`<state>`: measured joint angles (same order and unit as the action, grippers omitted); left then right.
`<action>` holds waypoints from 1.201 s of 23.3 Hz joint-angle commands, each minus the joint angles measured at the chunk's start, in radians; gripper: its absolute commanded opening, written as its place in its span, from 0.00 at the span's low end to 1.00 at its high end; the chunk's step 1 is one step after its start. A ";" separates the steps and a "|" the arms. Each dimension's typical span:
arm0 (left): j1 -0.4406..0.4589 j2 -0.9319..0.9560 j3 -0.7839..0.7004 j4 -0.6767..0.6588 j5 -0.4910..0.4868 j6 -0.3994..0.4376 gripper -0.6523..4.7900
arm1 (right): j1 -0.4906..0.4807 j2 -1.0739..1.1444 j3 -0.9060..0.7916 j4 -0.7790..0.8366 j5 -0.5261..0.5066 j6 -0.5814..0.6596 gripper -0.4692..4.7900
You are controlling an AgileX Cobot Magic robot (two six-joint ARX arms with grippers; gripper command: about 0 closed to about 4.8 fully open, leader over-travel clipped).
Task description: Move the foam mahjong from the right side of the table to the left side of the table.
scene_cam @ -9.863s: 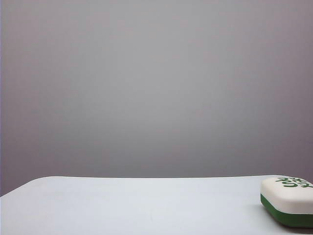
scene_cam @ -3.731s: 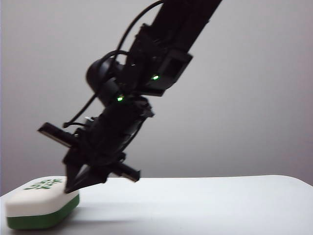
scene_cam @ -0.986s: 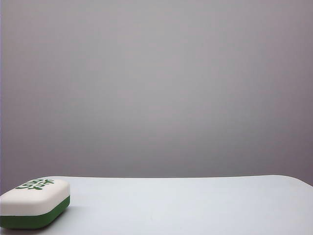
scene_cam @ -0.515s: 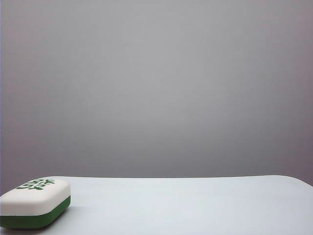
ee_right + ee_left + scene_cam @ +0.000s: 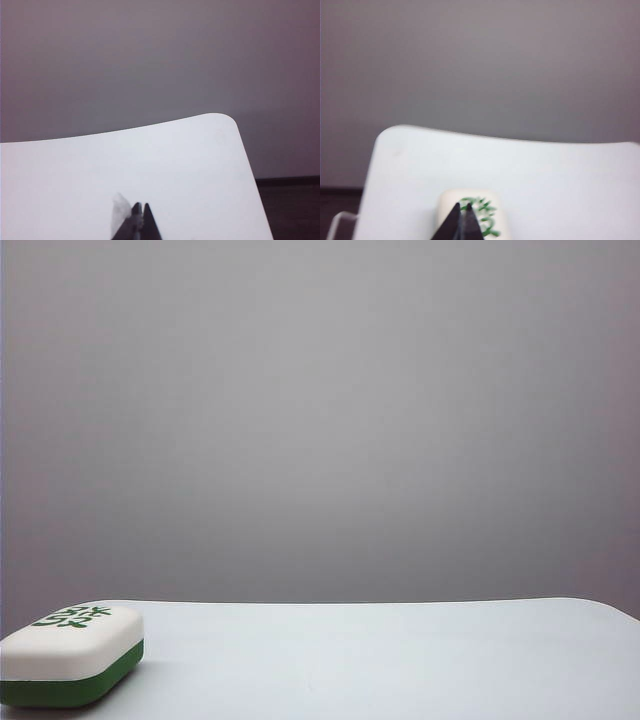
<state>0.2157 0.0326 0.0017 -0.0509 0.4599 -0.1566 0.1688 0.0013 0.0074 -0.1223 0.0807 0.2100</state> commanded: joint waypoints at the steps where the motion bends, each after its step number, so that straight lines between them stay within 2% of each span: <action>1: -0.022 -0.005 0.005 0.035 -0.031 0.026 0.11 | -0.054 0.000 -0.006 -0.008 -0.024 -0.004 0.08; 4: -0.033 -0.005 0.005 0.029 -0.077 0.024 0.11 | -0.079 0.000 -0.006 -0.040 -0.014 -0.004 0.08; 8: -0.041 -0.005 0.005 0.031 -0.082 -0.022 0.11 | -0.094 0.001 -0.006 -0.054 -0.005 0.003 0.08; 10: -0.093 -0.013 0.005 0.049 -0.135 -0.036 0.11 | -0.091 0.000 -0.006 -0.033 -0.010 0.003 0.08; 15: -0.219 -0.032 0.005 0.050 -0.148 -0.022 0.11 | -0.088 -0.002 -0.006 0.000 -0.016 0.004 0.08; 24: -0.229 -0.032 0.005 0.015 -0.145 -0.002 0.12 | -0.089 -0.002 -0.006 -0.048 -0.016 0.003 0.08; 28: -0.229 -0.032 0.005 0.004 -0.185 0.007 0.12 | -0.088 0.000 -0.005 -0.061 -0.037 0.002 0.08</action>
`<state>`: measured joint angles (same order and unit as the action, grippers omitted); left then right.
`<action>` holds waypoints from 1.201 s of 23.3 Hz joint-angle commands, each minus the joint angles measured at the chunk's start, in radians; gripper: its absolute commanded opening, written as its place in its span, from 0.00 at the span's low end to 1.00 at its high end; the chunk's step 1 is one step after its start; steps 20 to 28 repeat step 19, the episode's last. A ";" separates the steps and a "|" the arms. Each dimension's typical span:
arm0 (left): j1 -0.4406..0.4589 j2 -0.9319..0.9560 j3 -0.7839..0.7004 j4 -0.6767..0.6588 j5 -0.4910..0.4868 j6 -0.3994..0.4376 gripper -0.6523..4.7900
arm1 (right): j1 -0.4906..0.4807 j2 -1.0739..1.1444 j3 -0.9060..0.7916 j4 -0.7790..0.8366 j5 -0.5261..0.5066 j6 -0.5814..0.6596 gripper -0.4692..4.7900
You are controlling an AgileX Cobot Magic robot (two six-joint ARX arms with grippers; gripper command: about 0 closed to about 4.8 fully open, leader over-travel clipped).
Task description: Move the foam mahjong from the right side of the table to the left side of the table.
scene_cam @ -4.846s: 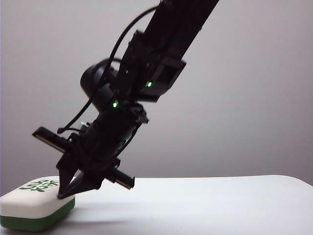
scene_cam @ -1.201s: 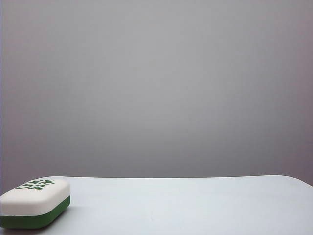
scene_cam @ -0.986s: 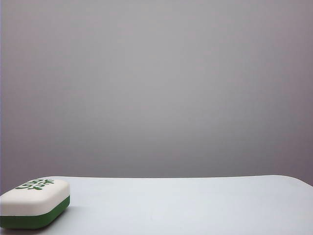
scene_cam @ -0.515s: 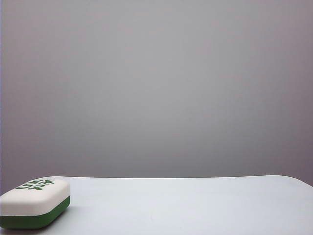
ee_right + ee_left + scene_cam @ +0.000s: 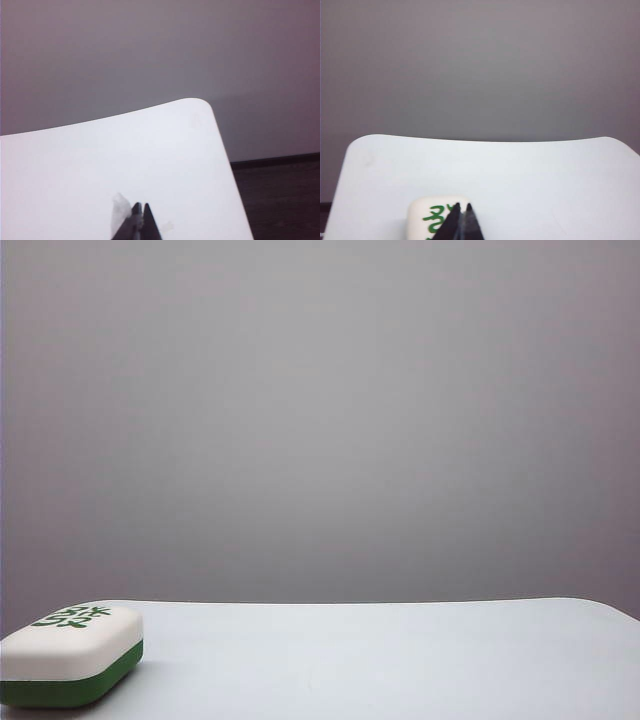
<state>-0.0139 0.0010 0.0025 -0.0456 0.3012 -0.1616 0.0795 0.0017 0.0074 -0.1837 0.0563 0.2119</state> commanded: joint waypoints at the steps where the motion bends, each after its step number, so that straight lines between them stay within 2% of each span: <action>1: 0.001 0.000 0.004 -0.006 -0.032 0.020 0.12 | 0.001 -0.001 -0.005 0.001 -0.011 0.000 0.08; 28: 0.000 0.000 0.004 -0.009 -0.032 0.019 0.12 | 0.001 -0.001 -0.005 0.001 -0.009 0.000 0.08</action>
